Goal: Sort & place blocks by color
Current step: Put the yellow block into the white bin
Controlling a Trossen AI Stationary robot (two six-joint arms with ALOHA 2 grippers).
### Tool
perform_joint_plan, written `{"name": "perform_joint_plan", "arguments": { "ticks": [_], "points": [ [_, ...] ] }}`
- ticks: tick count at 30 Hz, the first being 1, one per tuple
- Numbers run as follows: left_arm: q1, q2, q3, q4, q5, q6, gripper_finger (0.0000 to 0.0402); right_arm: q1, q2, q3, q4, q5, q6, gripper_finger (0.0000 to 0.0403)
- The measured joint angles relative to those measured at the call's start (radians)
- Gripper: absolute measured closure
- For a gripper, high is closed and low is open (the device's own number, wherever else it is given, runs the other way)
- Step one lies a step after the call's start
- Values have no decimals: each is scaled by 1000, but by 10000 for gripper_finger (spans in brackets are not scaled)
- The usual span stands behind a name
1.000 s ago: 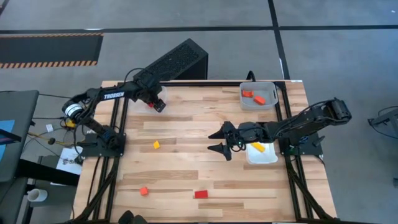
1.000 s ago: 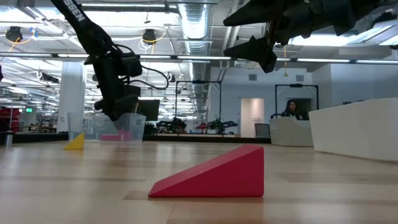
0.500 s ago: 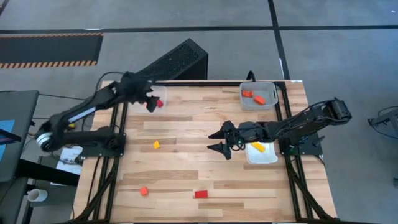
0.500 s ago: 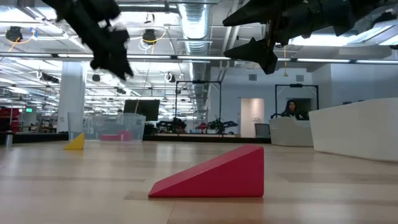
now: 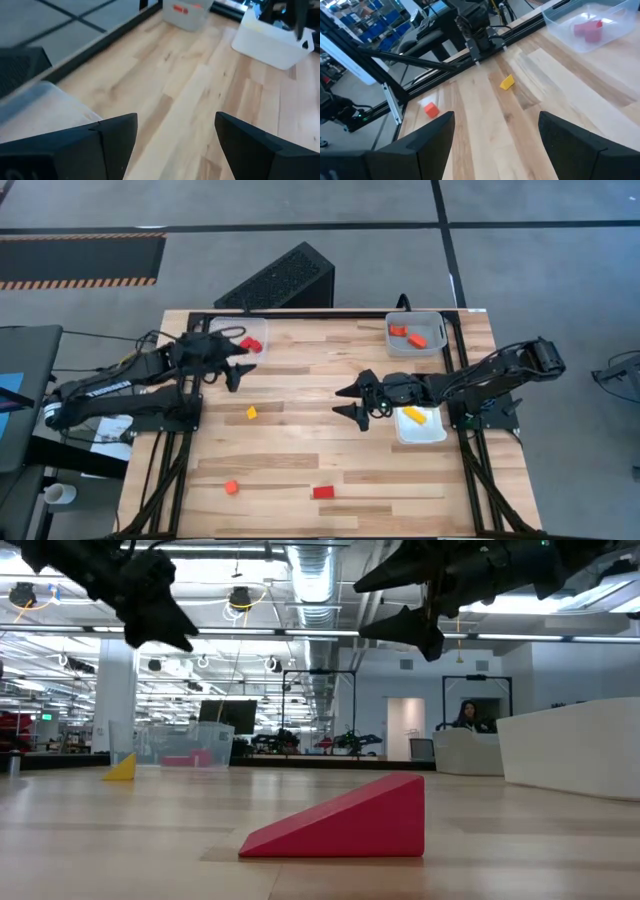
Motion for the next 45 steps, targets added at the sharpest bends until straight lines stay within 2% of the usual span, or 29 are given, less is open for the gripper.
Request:
{"name": "perform_joint_plan", "arguments": {
  "ticks": [6,11,16,21,27,36,45],
  "points": [
    [-74,15,-101,64,-9,-62,148,13,0,0,0,0,0,95],
    [-180,31,-120,130,-25,-74,148,7,0,0,0,0,-31,94],
    [-301,34,-120,193,-124,-71,148,-1,0,0,0,0,-30,94],
    [-361,34,-120,186,-213,-64,148,6,0,0,0,0,-24,94],
    [-409,84,-120,196,-215,-73,148,-1,0,0,1,0,-31,94],
    [-498,260,-120,258,-198,-95,148,-1,19,-1,-8,3,-23,94],
    [-516,364,-120,236,-198,-132,148,0,48,5,10,24,51,94]
  ]
}}
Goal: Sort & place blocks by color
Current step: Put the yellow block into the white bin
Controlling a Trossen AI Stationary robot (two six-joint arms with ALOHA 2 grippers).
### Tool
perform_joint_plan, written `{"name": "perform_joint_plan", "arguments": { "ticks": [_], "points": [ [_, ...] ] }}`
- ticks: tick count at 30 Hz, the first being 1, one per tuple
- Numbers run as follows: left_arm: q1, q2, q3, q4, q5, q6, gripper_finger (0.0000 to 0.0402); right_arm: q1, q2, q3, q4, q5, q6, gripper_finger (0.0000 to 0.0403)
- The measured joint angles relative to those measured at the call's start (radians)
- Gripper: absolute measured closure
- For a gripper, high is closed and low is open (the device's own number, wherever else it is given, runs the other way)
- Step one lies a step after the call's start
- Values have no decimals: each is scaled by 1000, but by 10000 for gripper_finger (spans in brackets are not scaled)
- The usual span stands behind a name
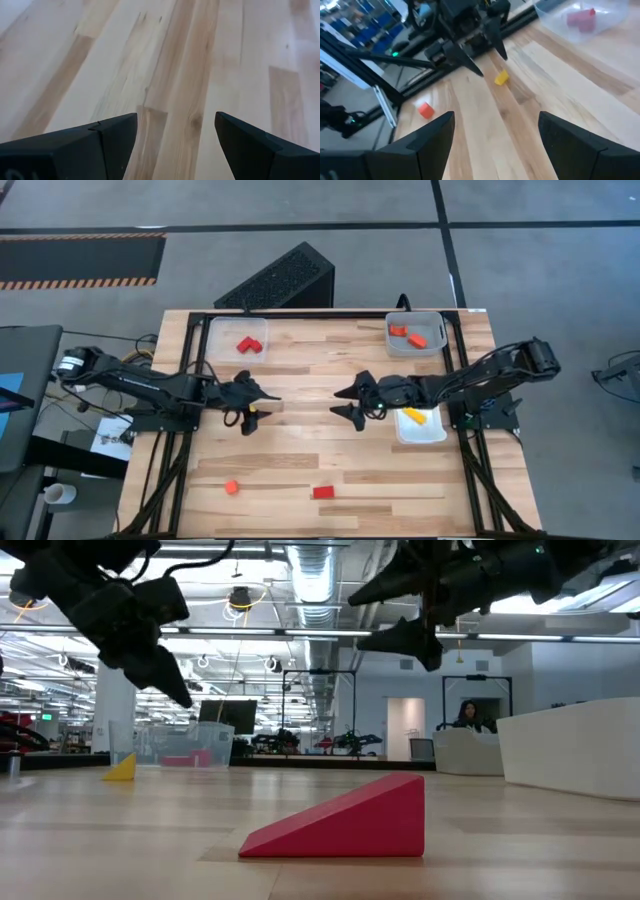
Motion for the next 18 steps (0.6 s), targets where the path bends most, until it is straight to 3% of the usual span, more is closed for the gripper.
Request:
{"name": "perform_joint_plan", "arguments": {
  "ticks": [18],
  "points": [
    [0,45,35,-342,-4,-123,148,-40,2,-2,-44,6,6,94]
  ]
}}
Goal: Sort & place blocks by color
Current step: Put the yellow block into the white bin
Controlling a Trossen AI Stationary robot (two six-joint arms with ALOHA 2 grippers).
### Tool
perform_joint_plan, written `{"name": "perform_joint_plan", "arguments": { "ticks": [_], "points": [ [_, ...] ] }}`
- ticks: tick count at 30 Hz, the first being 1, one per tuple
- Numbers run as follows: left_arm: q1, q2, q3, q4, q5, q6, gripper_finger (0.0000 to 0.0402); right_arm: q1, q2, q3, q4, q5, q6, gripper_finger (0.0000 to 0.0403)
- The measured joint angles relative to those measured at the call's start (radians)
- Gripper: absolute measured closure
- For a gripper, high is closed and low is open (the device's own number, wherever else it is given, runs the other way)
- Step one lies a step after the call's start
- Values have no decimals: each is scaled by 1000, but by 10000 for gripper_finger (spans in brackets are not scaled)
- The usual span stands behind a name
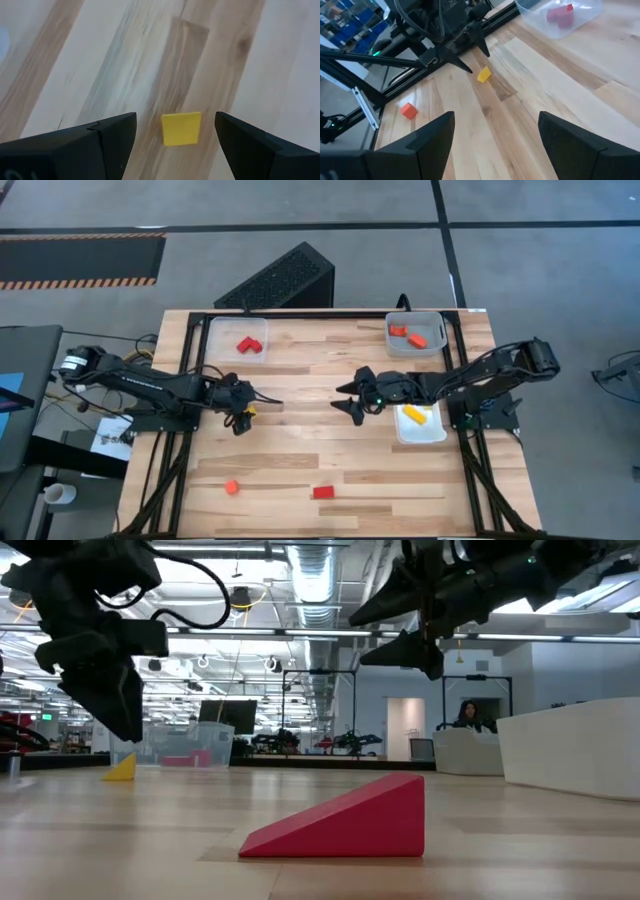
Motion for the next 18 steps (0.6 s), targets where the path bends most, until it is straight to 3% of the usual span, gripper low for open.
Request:
{"name": "perform_joint_plan", "arguments": {
  "ticks": [4,8,11,18],
  "points": [
    [-5,0,0,1,24,4,148,0,0,0,0,0,0,94],
    [-10,1,-16,10,-17,5,148,11,0,0,-1,-2,0,94],
    [-10,2,-64,71,-43,-9,148,19,0,0,-1,-4,1,94],
    [-10,2,-177,216,5,-52,148,18,0,0,-1,-5,2,94]
  ]
}}
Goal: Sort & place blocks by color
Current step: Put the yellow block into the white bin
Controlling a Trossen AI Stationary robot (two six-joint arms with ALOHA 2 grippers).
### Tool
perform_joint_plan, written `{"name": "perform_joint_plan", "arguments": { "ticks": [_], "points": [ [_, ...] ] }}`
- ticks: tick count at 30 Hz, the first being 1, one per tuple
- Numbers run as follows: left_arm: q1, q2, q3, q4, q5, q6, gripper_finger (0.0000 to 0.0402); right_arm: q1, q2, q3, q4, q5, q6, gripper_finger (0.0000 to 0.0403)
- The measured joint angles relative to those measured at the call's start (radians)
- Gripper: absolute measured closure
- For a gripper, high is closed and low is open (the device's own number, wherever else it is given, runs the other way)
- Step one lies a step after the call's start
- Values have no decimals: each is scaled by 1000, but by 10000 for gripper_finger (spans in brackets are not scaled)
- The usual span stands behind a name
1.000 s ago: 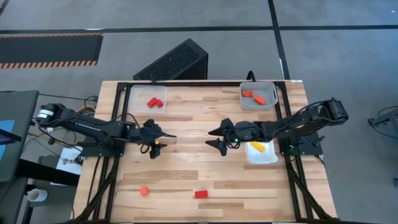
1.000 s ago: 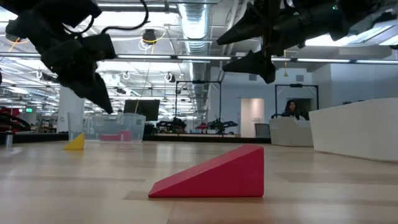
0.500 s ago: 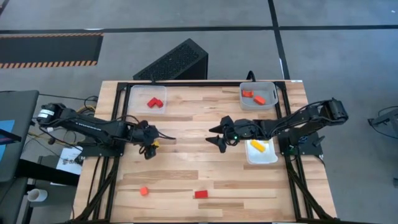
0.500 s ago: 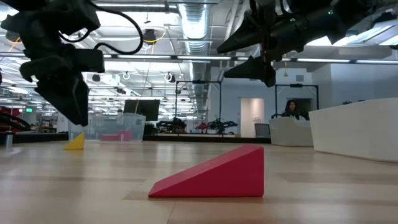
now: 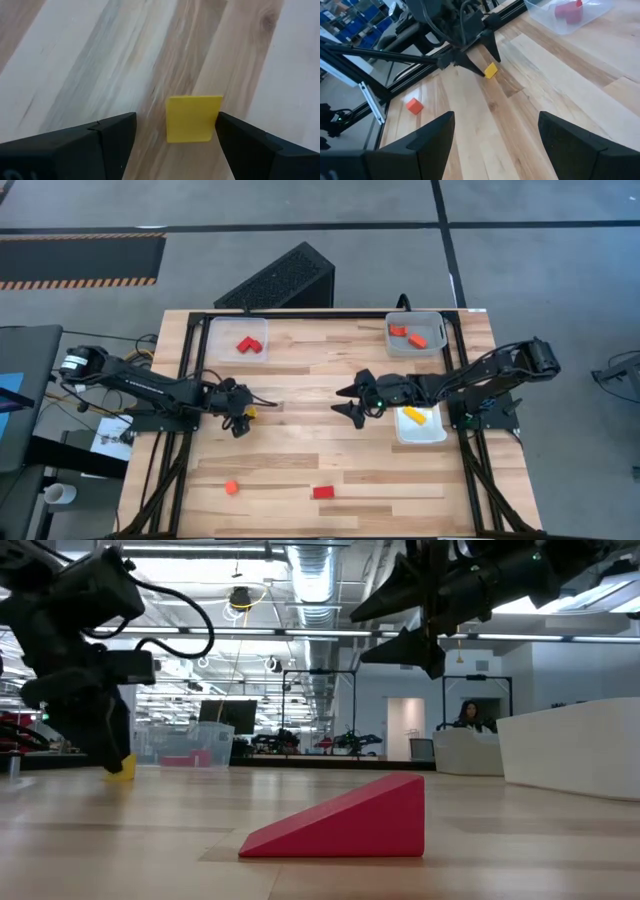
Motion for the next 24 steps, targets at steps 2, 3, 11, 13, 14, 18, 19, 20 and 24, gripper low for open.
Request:
{"name": "perform_joint_plan", "arguments": {
  "ticks": [2,3,11,13,14,18,19,20,24],
  "points": [
    [0,0,-17,20,-6,3,148,-6,0,0,0,0,0,94],
    [0,0,-23,34,-9,3,148,-7,0,0,0,0,0,94],
    [-2,-3,-65,93,-56,0,184,-14,0,0,0,1,22,94],
    [-1,-2,-66,95,-63,0,221,-14,0,0,-2,0,47,94],
    [-1,-2,-66,100,-66,2,245,-14,0,0,-2,0,48,94],
    [0,2,-68,151,-70,18,312,-17,0,0,-2,0,47,94],
    [0,1,-69,166,-67,29,311,-19,0,0,-1,0,45,94],
    [0,2,-70,196,-66,49,311,-22,0,0,-1,2,44,94],
    [-2,0,-58,362,-80,150,311,-37,0,0,1,91,50,94]
  ]
}}
